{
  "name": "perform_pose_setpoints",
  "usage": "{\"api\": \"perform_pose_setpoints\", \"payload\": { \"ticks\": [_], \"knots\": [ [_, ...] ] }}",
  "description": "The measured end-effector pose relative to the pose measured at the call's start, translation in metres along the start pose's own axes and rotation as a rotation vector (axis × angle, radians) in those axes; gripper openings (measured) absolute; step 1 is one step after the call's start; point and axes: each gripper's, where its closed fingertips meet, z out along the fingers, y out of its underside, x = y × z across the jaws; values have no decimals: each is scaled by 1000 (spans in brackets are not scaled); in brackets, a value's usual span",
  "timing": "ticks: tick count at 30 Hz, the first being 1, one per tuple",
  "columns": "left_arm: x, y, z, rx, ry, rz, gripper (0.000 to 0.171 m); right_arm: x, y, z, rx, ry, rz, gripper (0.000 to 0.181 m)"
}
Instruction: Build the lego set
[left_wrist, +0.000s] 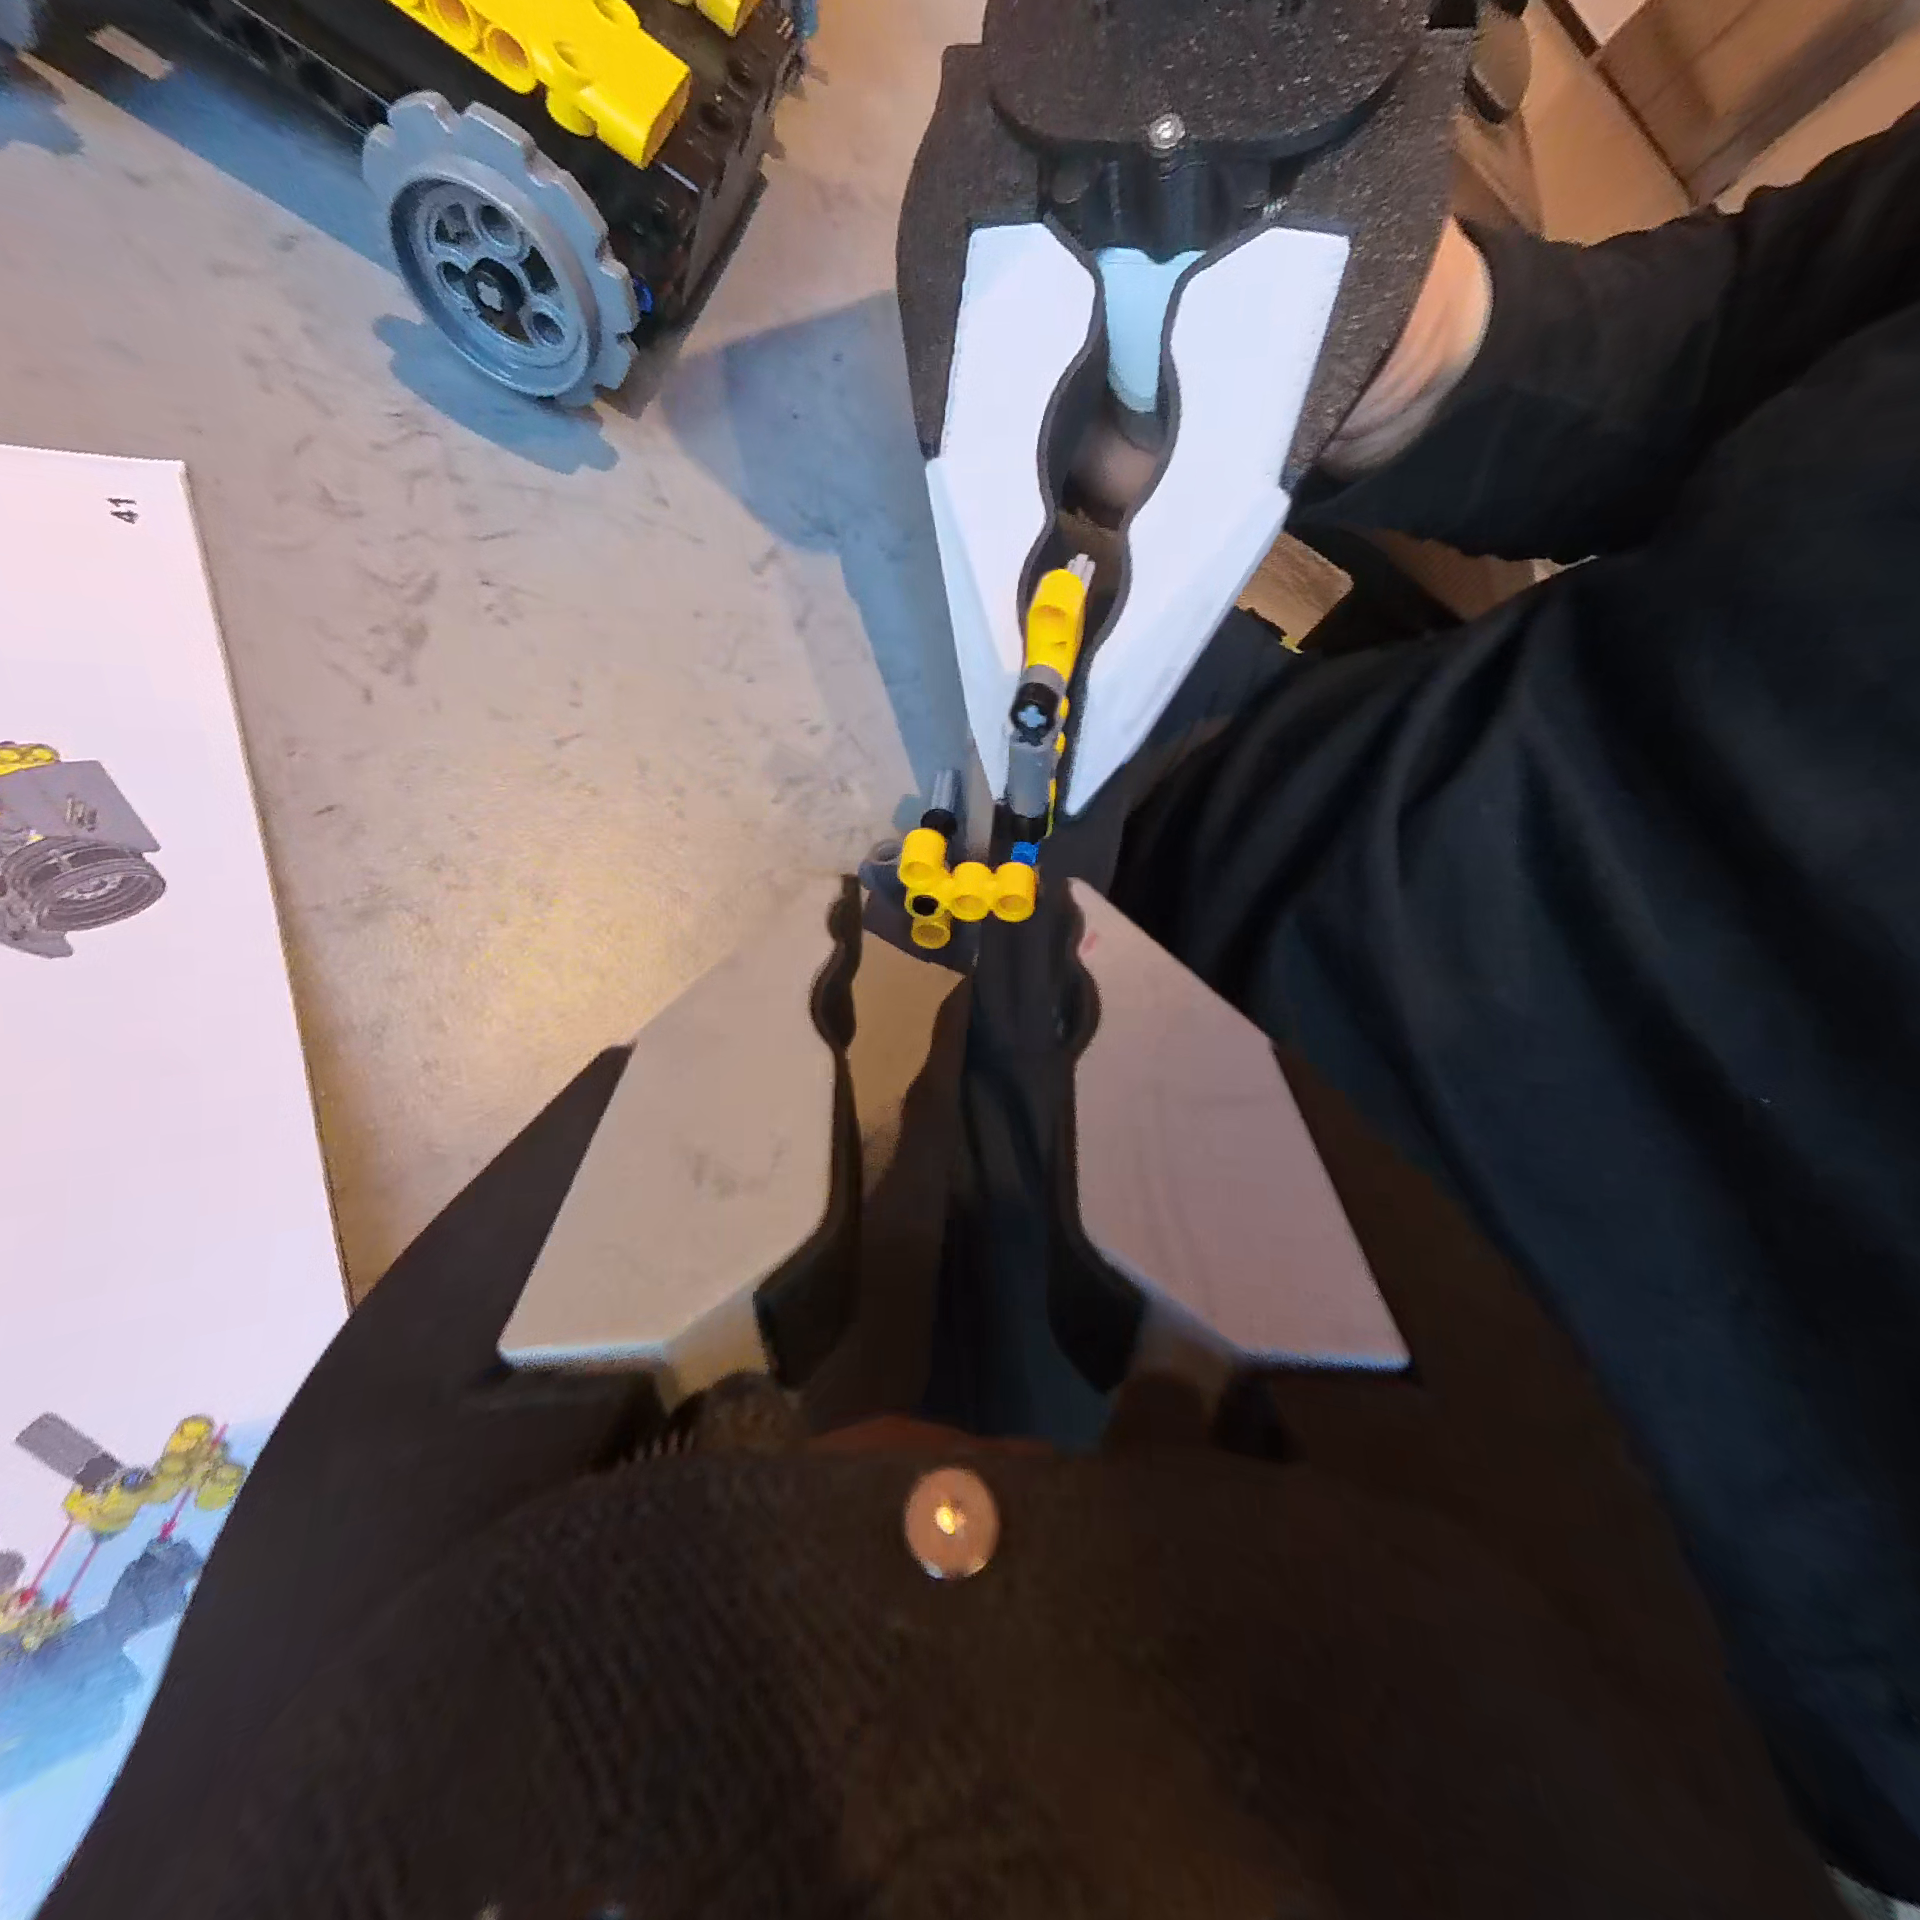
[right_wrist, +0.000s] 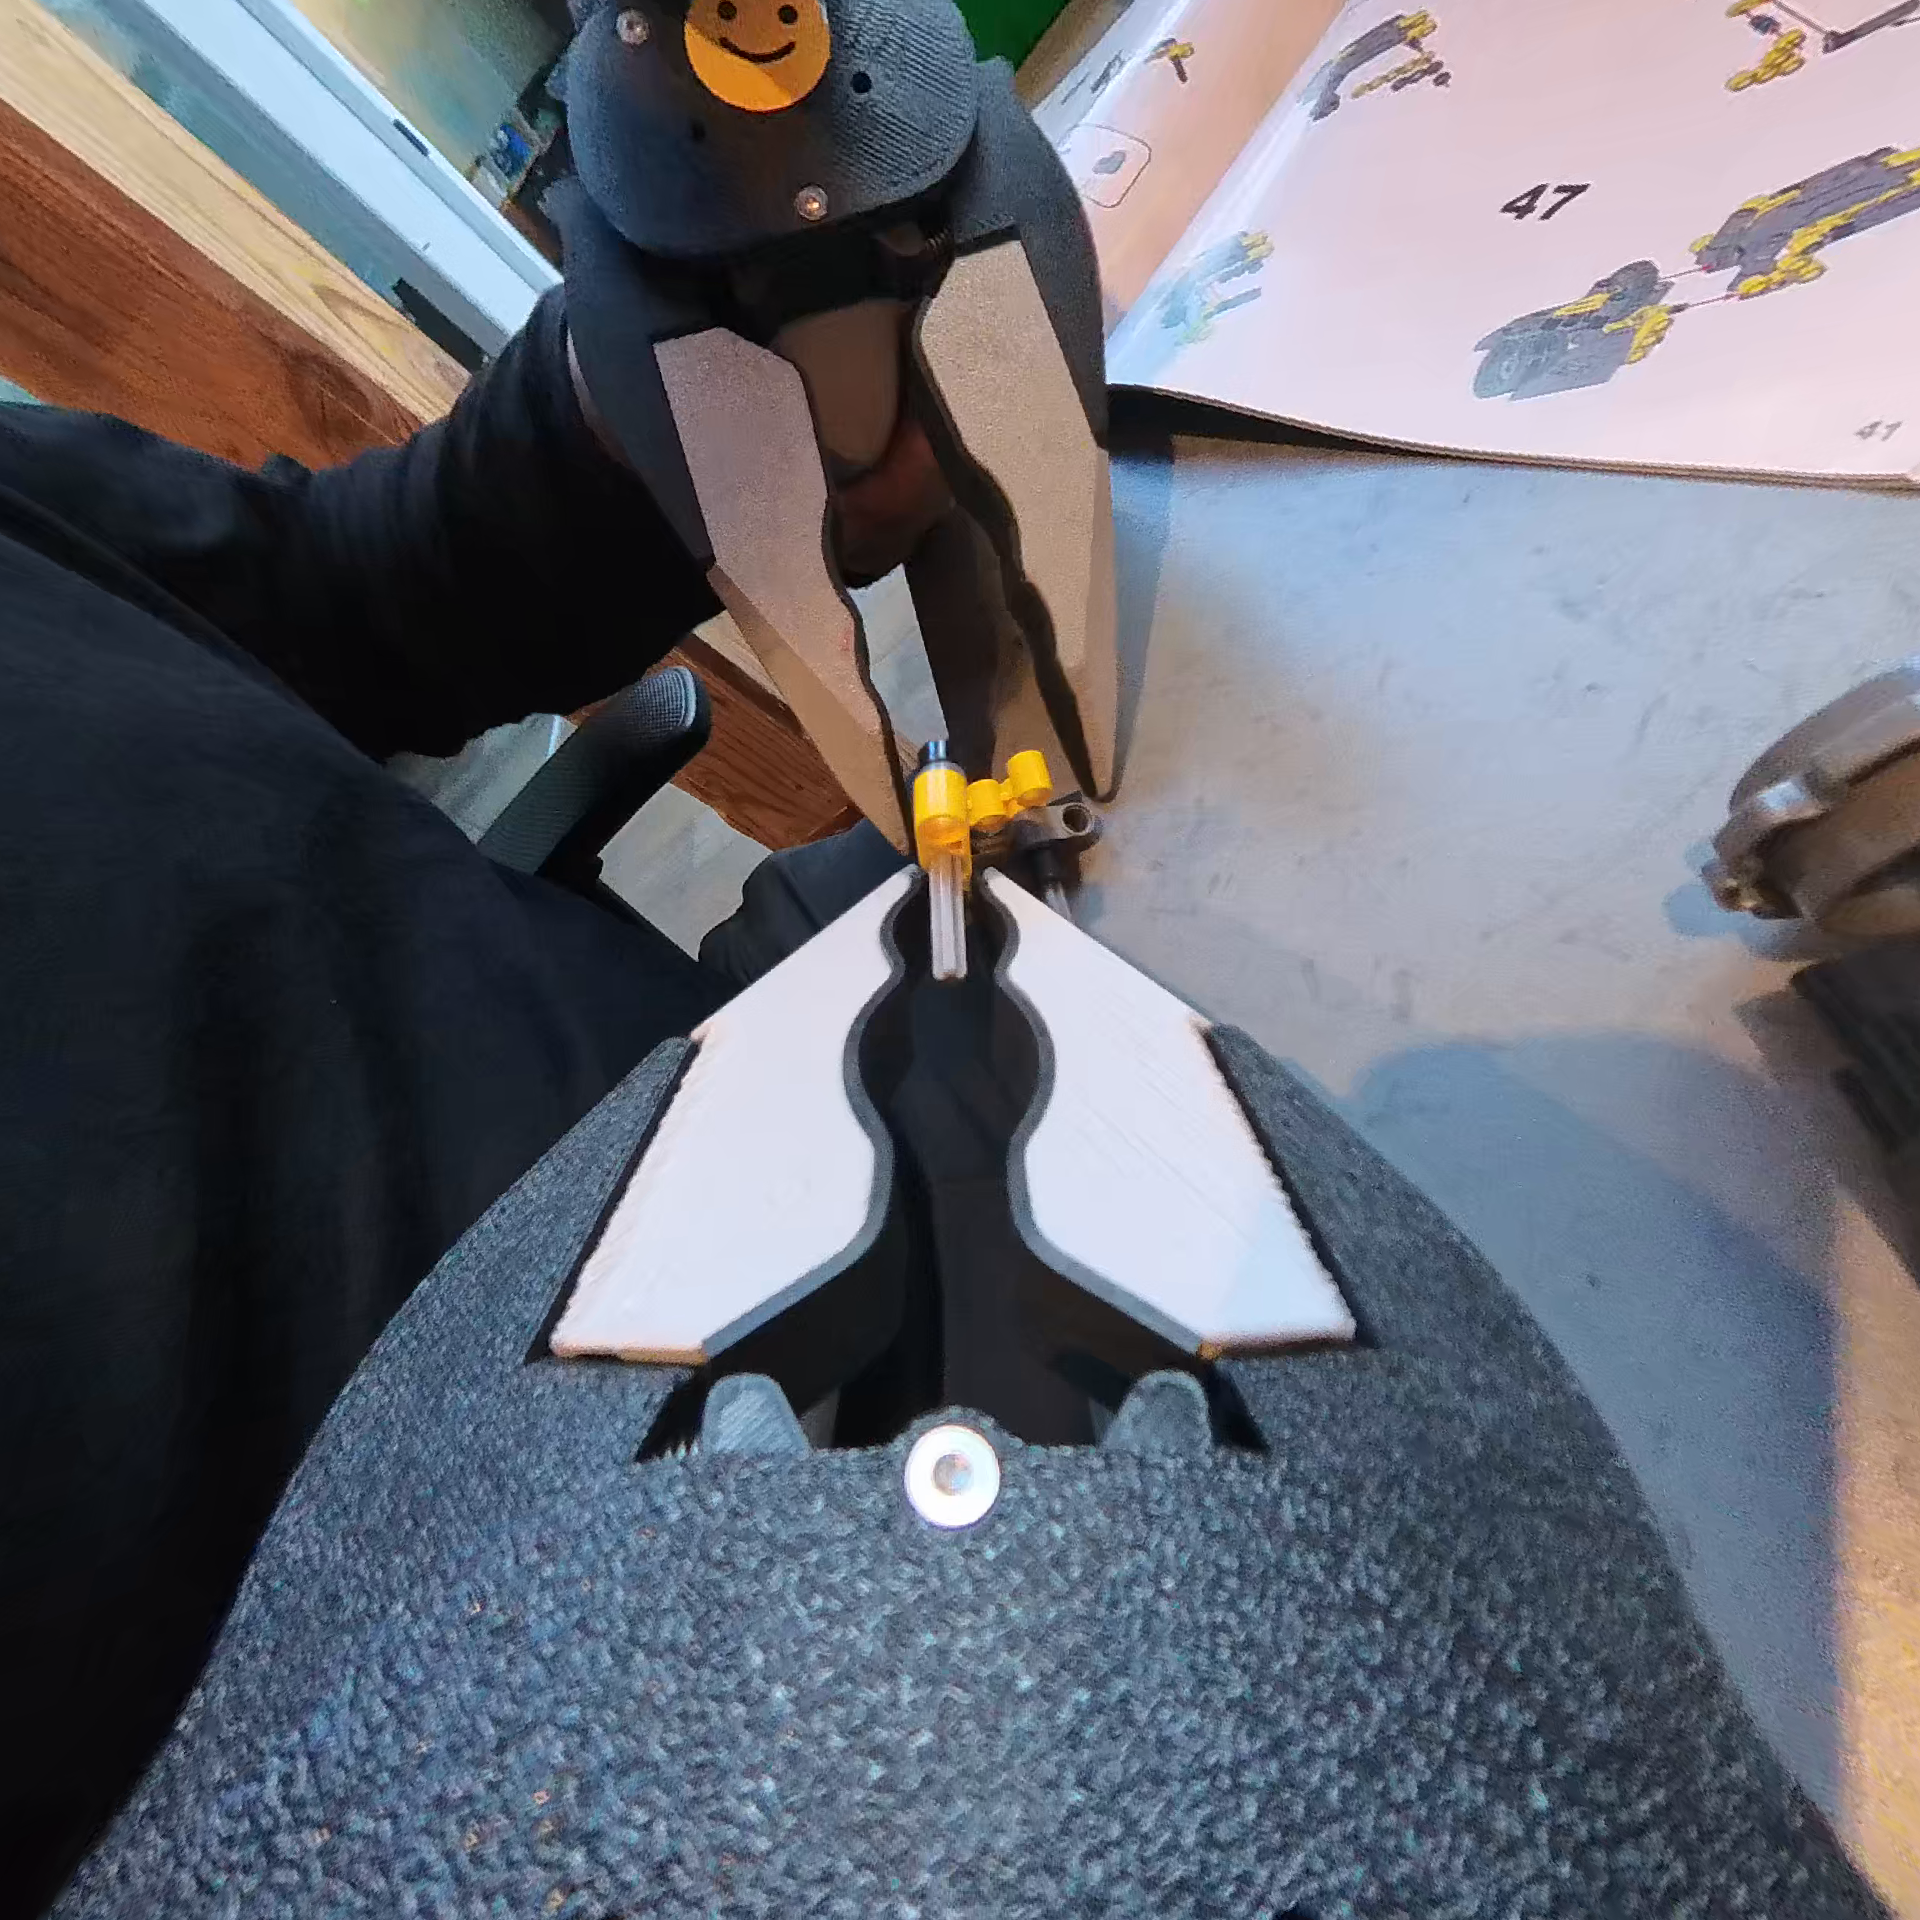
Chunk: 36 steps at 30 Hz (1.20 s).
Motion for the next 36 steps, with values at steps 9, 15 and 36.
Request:
{"api": "perform_pose_setpoints", "payload": {
  "ticks": [9,15,36],
  "knots": [
    [5,5,2,-36,55,2,24,1,-2,1,22,-30,21,7],
    [6,3,-5,-13,98,-35,32,-1,-2,1,32,-32,13,7],
    [2,1,4,19,-21,-13,24,0,-3,3,69,21,-27,7]
  ]
}}
